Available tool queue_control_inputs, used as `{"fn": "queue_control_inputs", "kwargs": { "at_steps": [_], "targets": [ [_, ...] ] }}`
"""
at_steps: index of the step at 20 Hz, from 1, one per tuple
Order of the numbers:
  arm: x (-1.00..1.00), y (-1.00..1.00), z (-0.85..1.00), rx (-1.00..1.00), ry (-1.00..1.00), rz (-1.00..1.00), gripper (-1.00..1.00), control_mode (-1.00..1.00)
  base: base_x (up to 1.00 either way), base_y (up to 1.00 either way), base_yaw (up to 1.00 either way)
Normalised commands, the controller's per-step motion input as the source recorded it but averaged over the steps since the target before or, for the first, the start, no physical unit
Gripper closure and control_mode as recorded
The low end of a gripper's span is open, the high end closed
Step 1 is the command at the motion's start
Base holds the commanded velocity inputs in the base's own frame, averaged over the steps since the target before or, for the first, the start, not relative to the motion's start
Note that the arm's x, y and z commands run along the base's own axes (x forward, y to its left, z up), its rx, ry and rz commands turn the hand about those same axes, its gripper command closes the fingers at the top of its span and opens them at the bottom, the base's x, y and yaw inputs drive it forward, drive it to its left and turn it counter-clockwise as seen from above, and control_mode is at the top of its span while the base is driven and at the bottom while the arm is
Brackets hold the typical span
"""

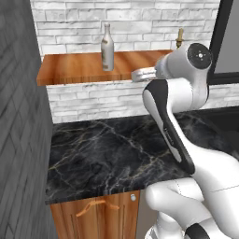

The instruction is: Get the candle and the liquor from the cabinet and move them to the dining counter.

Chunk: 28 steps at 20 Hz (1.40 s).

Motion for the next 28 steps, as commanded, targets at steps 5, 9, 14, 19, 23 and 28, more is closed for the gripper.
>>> {"fn": "queue_control_inputs", "kwargs": {
  "at_steps": [5, 9, 14, 19, 23, 28],
  "targets": [
    [-0.08, 0.04, 0.84, 0.0, -0.28, 0.0, -1.0, -1.0, 0.0, 0.0, 0.0],
    [-0.21, 0.01, 0.74, 0.0, -0.23, 0.0, -1.0, -1.0, 0.0, 0.0, 0.0],
    [-0.18, 0.11, 0.56, 0.0, -0.13, 0.0, -1.0, -1.0, 0.0, 0.0, 0.0],
    [-0.03, 0.22, 0.39, 0.0, -0.08, 0.0, -1.0, -1.0, 0.0, 0.0, 0.0],
    [-0.01, 0.15, 0.39, 0.0, 0.0, 0.0, -1.0, -1.0, 0.0, 0.0, 0.0],
    [0.04, 0.0, 0.03, 0.0, 0.06, 0.0, -1.0, -1.0, 0.0, 0.0, 0.0]
  ]
}}
